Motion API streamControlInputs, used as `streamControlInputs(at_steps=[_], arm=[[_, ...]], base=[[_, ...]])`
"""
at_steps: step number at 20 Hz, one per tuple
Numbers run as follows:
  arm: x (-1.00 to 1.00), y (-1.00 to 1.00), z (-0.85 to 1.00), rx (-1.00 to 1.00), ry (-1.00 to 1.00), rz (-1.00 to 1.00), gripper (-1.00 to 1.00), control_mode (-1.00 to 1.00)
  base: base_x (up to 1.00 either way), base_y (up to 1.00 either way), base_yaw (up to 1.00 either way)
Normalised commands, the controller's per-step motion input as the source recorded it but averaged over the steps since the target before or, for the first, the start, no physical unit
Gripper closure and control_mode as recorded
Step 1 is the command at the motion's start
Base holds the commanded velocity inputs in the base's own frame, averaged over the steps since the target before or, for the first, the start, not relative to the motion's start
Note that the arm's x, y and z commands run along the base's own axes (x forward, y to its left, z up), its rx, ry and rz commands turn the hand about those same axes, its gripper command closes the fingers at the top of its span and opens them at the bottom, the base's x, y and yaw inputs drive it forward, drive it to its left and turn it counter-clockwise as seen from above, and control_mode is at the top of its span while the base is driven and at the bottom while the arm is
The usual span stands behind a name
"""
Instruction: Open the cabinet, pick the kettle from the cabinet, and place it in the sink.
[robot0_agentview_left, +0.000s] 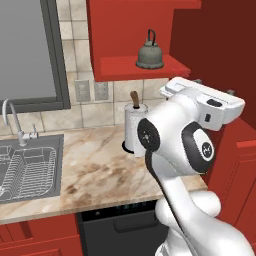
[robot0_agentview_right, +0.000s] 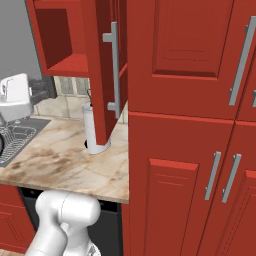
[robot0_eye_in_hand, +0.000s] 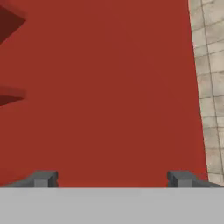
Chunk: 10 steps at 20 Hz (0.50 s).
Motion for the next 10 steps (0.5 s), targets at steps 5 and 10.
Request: streamControlInputs(at_steps=[5,10], arm=[[0.25,0.00,0.23,-0.19,0.55,0.16,-1.00,-1.00],[0.25,0.02,0.21,-0.13,0.39,0.07,-1.00,-1.00]], base=[[0.00,0.00,0.00],[0.00,0.00,0.00]])
